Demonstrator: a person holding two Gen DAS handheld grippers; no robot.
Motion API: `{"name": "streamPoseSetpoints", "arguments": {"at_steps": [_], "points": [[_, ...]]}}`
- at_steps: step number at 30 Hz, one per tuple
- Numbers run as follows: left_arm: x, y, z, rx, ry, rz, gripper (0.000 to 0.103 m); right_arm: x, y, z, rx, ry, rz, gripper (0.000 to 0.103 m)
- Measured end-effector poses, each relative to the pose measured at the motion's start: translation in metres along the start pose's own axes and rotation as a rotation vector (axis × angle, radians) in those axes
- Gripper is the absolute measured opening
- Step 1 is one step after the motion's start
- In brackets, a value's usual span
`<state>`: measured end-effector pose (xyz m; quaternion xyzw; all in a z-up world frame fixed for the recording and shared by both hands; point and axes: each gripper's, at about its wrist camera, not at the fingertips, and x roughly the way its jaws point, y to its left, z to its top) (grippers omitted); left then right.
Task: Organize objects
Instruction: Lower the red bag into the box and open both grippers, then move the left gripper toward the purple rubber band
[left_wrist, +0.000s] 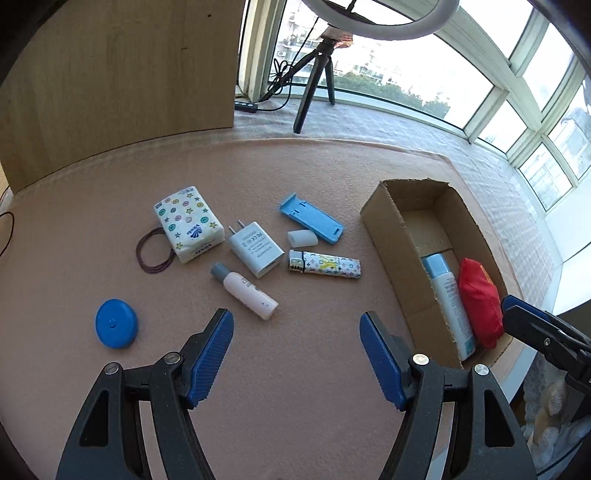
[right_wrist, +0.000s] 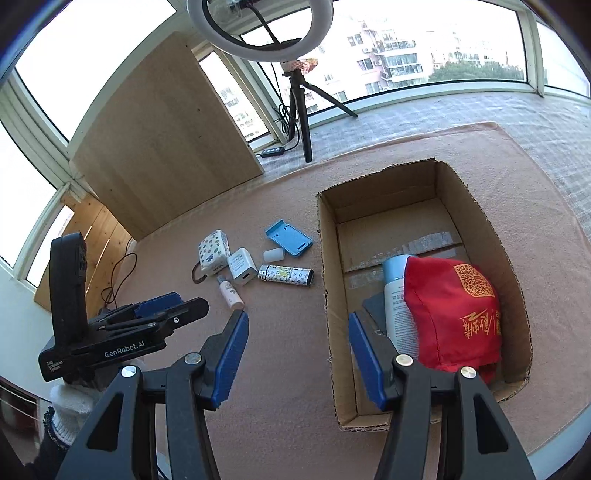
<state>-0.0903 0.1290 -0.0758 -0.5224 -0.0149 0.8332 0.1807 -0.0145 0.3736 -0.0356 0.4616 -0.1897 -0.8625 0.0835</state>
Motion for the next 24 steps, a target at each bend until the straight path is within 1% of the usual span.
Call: {"name": "streamPoseSetpoints", "arguments": {"at_steps": [5, 7, 10, 13, 17, 20, 24], "points": [[-0.007, 0.066, 0.007, -0.099, -0.015, 0.096, 0.074, 0.013, 0.031, -0.001, -0.058, 0.012, -0.011, 0.053], [-0.008, 0.092, 0.011, -0.148, -0.012, 0.108, 0.074, 0.018, 0.041, -0.001, -0.073, 0.018, -0.011, 0.053], [-0.003, 0.124, 0.017, -0.186, 0.002, 0.135, 0.074, 0.028, 0.055, 0.001, -0.092, 0.032, -0.008, 0.053], [0.008, 0.151, 0.023, -0.217, 0.03, 0.142, 0.07, 0.036, 0.067, 0.002, -0.104, 0.043, -0.001, 0.053], [0.023, 0.169, 0.031, -0.201, 0.056, 0.149, 0.067, 0.049, 0.076, 0.003, -0.109, 0.062, -0.002, 0.053], [0.037, 0.169, 0.037, -0.184, 0.082, 0.14, 0.062, 0.057, 0.078, 0.002, -0.103, 0.077, -0.001, 0.053], [0.055, 0.162, 0.044, -0.146, 0.102, 0.158, 0.06, 0.065, 0.08, 0.001, -0.095, 0.094, -0.007, 0.053]]}}
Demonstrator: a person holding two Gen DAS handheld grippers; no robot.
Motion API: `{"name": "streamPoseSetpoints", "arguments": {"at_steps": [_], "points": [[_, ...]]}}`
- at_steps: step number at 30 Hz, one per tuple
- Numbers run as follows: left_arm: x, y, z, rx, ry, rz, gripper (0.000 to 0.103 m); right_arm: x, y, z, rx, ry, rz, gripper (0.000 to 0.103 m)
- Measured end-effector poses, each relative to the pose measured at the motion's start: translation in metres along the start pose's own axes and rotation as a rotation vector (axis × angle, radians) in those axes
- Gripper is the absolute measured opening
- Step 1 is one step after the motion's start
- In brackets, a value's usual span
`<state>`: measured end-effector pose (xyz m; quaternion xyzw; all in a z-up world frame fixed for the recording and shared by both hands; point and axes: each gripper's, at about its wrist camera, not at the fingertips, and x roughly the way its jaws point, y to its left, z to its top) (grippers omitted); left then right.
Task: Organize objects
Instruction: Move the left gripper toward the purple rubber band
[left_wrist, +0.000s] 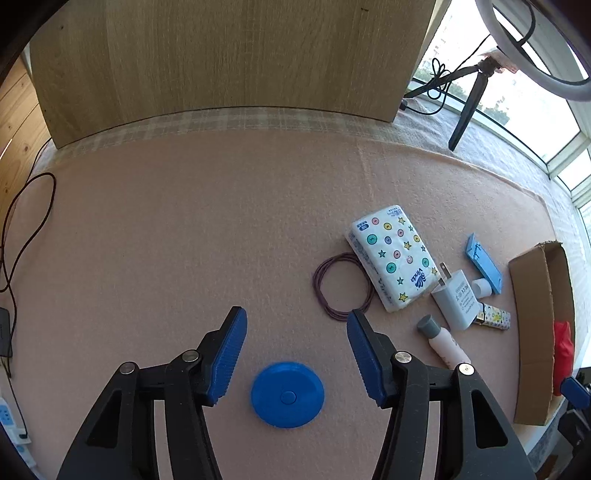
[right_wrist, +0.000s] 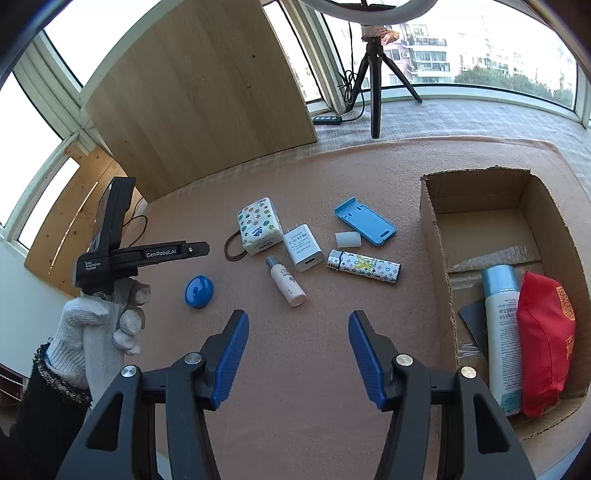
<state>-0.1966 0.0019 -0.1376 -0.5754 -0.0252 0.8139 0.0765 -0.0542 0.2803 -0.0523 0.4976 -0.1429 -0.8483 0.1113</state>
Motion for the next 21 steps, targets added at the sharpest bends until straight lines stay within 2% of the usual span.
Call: {"name": "streamPoseSetpoints", "arguments": {"at_steps": [6, 10, 16, 21], "points": [[0.028, -0.013, 0.011, 0.04, 0.033, 0.032, 0.05, 0.005, -0.004, -0.001, 0.024, 0.015, -0.012, 0.053], [0.044, -0.021, 0.014, 0.085, 0.048, 0.092, 0.041, 0.009, -0.009, -0.001, 0.04, 0.028, -0.017, 0.053], [0.041, -0.021, 0.013, 0.127, 0.018, 0.15, 0.041, 0.017, -0.013, -0.001, 0.058, 0.044, -0.015, 0.053], [0.034, 0.006, 0.008, 0.063, 0.012, 0.154, 0.041, 0.025, -0.01, -0.001, 0.046, 0.057, -0.008, 0.053]]}}
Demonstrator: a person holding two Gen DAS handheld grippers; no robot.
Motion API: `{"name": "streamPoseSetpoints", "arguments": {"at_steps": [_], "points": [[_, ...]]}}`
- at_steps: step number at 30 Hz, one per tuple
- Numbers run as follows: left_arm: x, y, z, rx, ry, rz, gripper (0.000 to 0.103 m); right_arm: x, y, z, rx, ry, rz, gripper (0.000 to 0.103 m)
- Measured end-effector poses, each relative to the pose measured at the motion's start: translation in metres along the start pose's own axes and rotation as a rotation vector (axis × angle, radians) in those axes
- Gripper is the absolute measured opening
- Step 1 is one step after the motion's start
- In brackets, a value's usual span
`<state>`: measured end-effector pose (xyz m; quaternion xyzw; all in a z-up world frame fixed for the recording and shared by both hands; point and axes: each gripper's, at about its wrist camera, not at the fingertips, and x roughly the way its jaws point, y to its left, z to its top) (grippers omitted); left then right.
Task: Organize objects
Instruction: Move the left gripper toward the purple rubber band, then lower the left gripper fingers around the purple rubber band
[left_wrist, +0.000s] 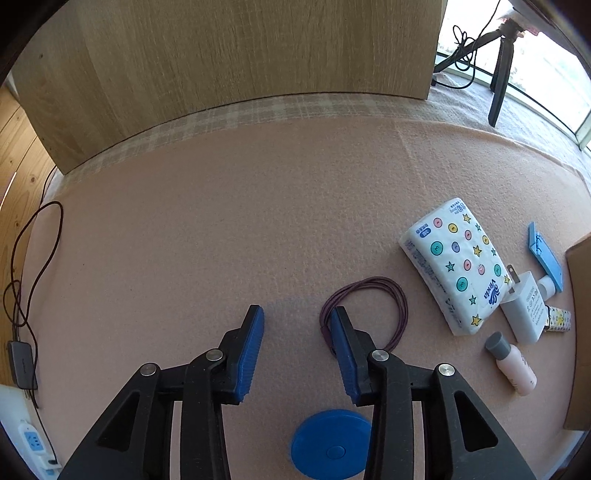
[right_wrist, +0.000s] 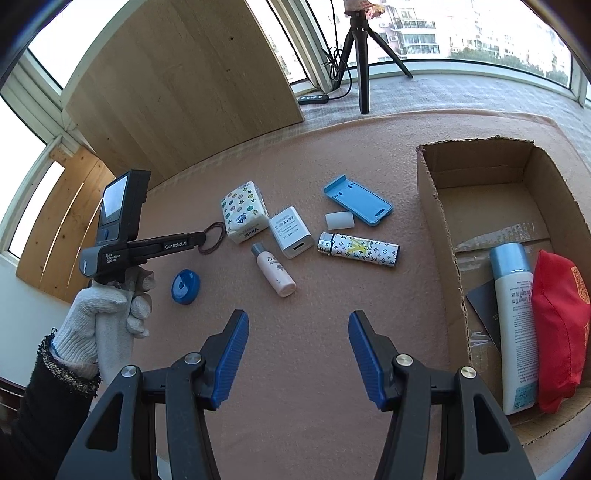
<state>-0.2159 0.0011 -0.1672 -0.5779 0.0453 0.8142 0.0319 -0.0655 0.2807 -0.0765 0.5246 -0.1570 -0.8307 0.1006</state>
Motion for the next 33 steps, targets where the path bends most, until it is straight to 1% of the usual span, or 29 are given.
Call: {"name": "streamPoseSetpoints", "arguments": {"at_steps": [4, 7, 15, 19, 22, 26, 30, 33], "points": [[-0.003, 0.015, -0.007, -0.051, 0.008, -0.065, 0.036, 0.008, 0.004, 0.001, -0.006, 0.016, 0.01, 0.053], [-0.005, 0.01, -0.012, -0.025, 0.004, -0.084, 0.035, 0.016, 0.008, 0.001, -0.009, 0.033, 0.021, 0.053], [-0.014, -0.025, -0.023, 0.058, 0.014, -0.185, 0.034, 0.019, 0.014, -0.001, -0.028, 0.04, 0.03, 0.053], [-0.021, -0.048, -0.037, 0.14, 0.024, -0.192, 0.034, 0.017, 0.008, 0.0, -0.017, 0.037, 0.024, 0.053], [-0.026, -0.059, -0.047, 0.164, 0.037, -0.208, 0.034, 0.019, 0.005, 0.002, -0.019, 0.037, 0.025, 0.053], [-0.035, -0.067, -0.065, 0.177, 0.037, -0.204, 0.034, 0.026, 0.007, 0.009, -0.036, 0.04, 0.031, 0.053], [-0.043, -0.071, -0.085, 0.158, 0.035, -0.211, 0.034, 0.04, 0.013, 0.017, -0.062, 0.066, 0.052, 0.053], [-0.051, -0.074, -0.104, 0.165, 0.032, -0.198, 0.034, 0.053, 0.019, 0.023, -0.083, 0.091, 0.055, 0.053]]}}
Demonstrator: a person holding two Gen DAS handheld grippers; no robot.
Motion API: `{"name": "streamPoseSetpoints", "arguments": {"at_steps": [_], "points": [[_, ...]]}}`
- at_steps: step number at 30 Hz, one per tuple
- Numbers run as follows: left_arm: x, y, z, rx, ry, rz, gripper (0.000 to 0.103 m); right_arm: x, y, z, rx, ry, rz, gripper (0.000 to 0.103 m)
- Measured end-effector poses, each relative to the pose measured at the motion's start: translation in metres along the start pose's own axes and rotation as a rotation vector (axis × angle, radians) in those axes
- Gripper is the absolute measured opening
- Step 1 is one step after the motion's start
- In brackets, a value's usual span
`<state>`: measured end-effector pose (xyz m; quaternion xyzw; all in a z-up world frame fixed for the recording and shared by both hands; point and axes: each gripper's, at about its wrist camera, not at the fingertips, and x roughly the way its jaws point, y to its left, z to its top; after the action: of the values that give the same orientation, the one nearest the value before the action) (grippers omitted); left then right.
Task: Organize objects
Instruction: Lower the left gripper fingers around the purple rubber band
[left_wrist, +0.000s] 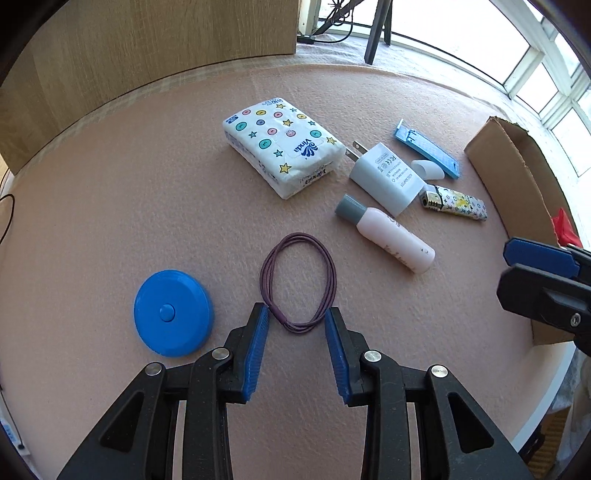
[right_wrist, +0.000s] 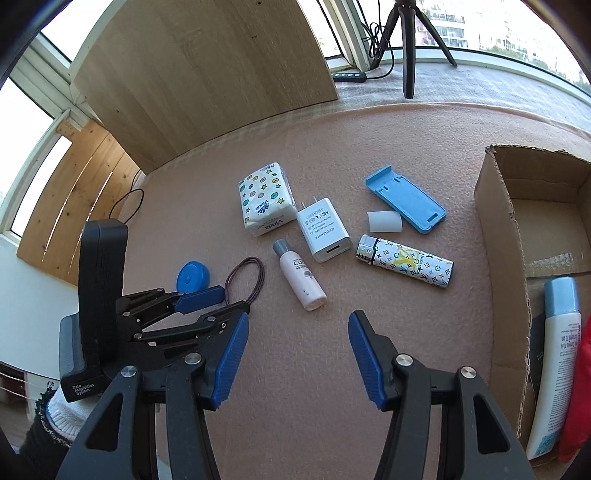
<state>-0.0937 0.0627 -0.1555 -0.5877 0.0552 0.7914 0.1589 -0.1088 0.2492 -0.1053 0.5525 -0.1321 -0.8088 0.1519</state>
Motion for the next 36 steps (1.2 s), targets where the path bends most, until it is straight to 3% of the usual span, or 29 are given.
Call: {"name": "streamPoseSetpoints", "arguments": {"at_steps": [5, 10, 13, 18, 23, 27, 31, 36], "points": [[-0.01, -0.006, -0.029, 0.001, 0.003, -0.006, 0.034, 0.018, 0.008, 0.007, -0.046, 0.032, -0.01, 0.052], [-0.022, 0.004, -0.051, -0.061, 0.003, -0.053, 0.035, 0.03, 0.013, 0.015, -0.08, 0.041, -0.037, 0.051], [-0.032, 0.008, -0.047, -0.068, -0.041, -0.039, 0.035, 0.033, 0.01, 0.018, -0.064, 0.042, -0.033, 0.051], [-0.031, 0.002, -0.01, -0.009, -0.08, -0.07, 0.035, 0.026, -0.001, 0.017, -0.024, 0.029, -0.029, 0.051], [0.0, -0.019, 0.019, 0.091, -0.04, -0.058, 0.035, 0.016, -0.016, 0.017, 0.006, 0.017, -0.039, 0.051], [0.025, -0.024, 0.029, 0.111, -0.003, -0.049, 0.034, 0.011, -0.022, 0.018, 0.019, 0.007, -0.039, 0.051], [0.025, -0.026, 0.024, 0.139, 0.025, -0.12, 0.035, 0.013, -0.021, 0.018, 0.013, 0.017, -0.025, 0.051], [0.018, -0.027, 0.001, 0.169, 0.04, -0.123, 0.035, 0.021, -0.009, 0.02, -0.02, 0.038, -0.011, 0.051]]}}
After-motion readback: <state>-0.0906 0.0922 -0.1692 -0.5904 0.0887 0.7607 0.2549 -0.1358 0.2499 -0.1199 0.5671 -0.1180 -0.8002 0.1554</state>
